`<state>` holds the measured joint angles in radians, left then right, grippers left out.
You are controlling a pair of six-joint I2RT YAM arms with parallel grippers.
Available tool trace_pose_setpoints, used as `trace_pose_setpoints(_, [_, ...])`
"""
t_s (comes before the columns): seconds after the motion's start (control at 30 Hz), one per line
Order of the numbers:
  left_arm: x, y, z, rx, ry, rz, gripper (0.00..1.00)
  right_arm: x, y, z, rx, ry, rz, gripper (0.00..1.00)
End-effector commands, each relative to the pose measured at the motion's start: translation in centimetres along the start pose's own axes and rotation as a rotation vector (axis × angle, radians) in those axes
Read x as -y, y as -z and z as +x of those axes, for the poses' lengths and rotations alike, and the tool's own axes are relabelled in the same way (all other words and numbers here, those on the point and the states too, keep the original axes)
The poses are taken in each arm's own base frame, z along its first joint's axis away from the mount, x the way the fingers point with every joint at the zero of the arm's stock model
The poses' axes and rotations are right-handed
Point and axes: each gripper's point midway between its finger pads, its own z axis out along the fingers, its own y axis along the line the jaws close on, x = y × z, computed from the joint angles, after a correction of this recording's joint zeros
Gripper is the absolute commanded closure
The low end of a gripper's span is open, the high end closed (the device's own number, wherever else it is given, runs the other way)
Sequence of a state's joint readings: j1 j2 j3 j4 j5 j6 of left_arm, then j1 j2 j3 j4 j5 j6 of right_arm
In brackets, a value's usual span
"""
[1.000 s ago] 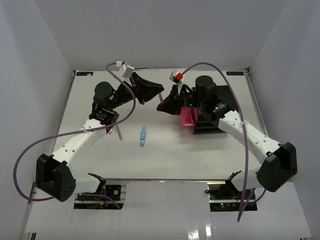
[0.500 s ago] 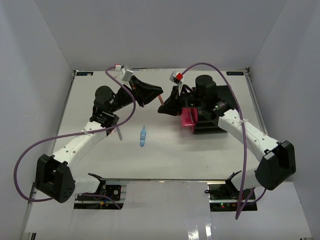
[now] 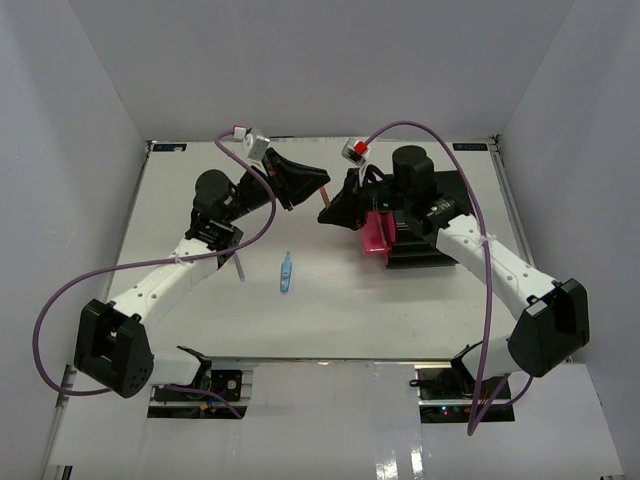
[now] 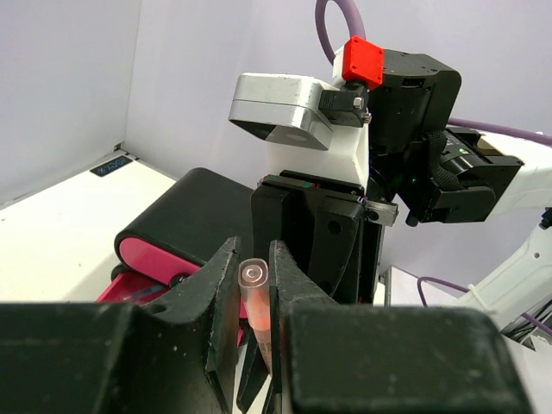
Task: Sort the stationery into containers
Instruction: Close the pen cap on the pen.
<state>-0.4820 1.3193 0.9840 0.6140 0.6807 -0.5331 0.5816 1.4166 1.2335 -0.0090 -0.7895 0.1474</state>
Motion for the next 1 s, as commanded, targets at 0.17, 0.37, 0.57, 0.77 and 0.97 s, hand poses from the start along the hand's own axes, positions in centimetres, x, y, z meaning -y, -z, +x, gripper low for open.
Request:
trace_pose_setpoints(0.17, [4.4, 3.4, 13.8, -0.475, 0.366, 0.203, 1.0, -3.5, 5.3, -19.3, 0.491, 0.457, 0.074, 0.92])
trace_pose_setpoints(0.37, [4.5, 3.6, 14.7, -0.514, 0.395, 0.209, 1.0, -4.4, 5.7, -21.1, 0.523, 0.518, 0.052, 0.92])
trace_pose_setpoints(0.57, [4.9, 4.1, 15.3, -0.566, 0.415, 0.231, 1.0, -4.8, 6.5, -23.1, 0.551, 0.584, 0.061, 0.92])
trace_pose_setpoints(0.77, [5.0, 4.7, 16.1, -0.6, 0.433, 0.236, 1.0, -5.1, 7.3, -24.5, 0.571, 0.625, 0.069, 0.92])
trace_pose_setpoints(0.97, [5.2, 5.5, 17.3, -0.639, 0.472, 0.246, 1.0, -5.9, 8.2, -25.9, 0.596, 0.666, 0.071, 0.92])
